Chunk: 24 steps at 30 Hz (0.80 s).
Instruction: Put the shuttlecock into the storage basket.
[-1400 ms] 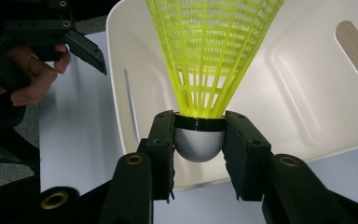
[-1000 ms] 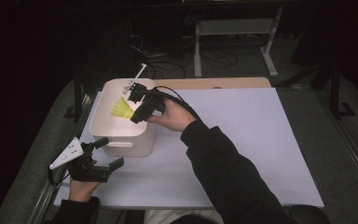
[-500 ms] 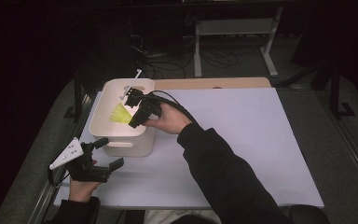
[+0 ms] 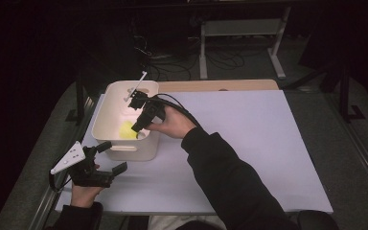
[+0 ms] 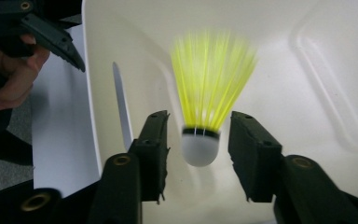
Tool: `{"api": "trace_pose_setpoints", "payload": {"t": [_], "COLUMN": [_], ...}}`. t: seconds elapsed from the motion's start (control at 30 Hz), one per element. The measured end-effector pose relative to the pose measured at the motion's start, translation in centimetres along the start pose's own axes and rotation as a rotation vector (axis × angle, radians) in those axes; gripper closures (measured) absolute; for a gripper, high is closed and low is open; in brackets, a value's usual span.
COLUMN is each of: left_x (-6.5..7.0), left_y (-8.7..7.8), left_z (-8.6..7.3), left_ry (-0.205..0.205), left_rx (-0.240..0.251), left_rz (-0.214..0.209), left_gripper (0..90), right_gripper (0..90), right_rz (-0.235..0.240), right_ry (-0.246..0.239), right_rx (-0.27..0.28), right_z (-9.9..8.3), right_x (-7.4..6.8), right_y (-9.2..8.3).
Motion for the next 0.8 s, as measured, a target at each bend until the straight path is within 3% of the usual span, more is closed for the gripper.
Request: {"api": "trace_pose_setpoints", "payload": {"t": [0.13,0.3,0.5,0.63,0.8], "left_x": [0.0,0.0,0.0,0.0,0.0], "left_y": [0.0,0.0,0.0,0.0,0.0], "left_z": [0.0,0.0,0.0,0.0,0.0], "left_ry": [0.000,-0.001,-0.002,-0.002,-0.005], "left_rx": [-0.001,-0.001,-0.001,0.000,0.002], "left_rz": [0.000,0.000,0.000,-0.001,-0.003], "left_gripper": [0.0,0.0,0.0,0.0,0.0], "right_gripper": [41.5,29.6,15.1,12.3,5.8], "right_rz": [-0.007,0.032,0.001,-0.033,-0.031], "right_ry": [0.006,0.002,-0.009,-0.008,-0.010], "right_rx": [0.014,0.023,0.052,0.049,0.060], "right_z": [0.0,-0.2,-0.1,-0.2,-0.6], "right_x": [0.4,0.4,0.4,0.5,0.6], "right_y": [-0.5,-1.0,-1.6,-2.0,-2.4]}}
Point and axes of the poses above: each handheld gripper's, and its own axes: y roughly forward along the jaws, z roughly out of its top, x roughly to its right, the point moved 8 cm from there along y, roughly forward along the jaws, and after that the axes turned 1 degree about -y, right-handed, at the moved point
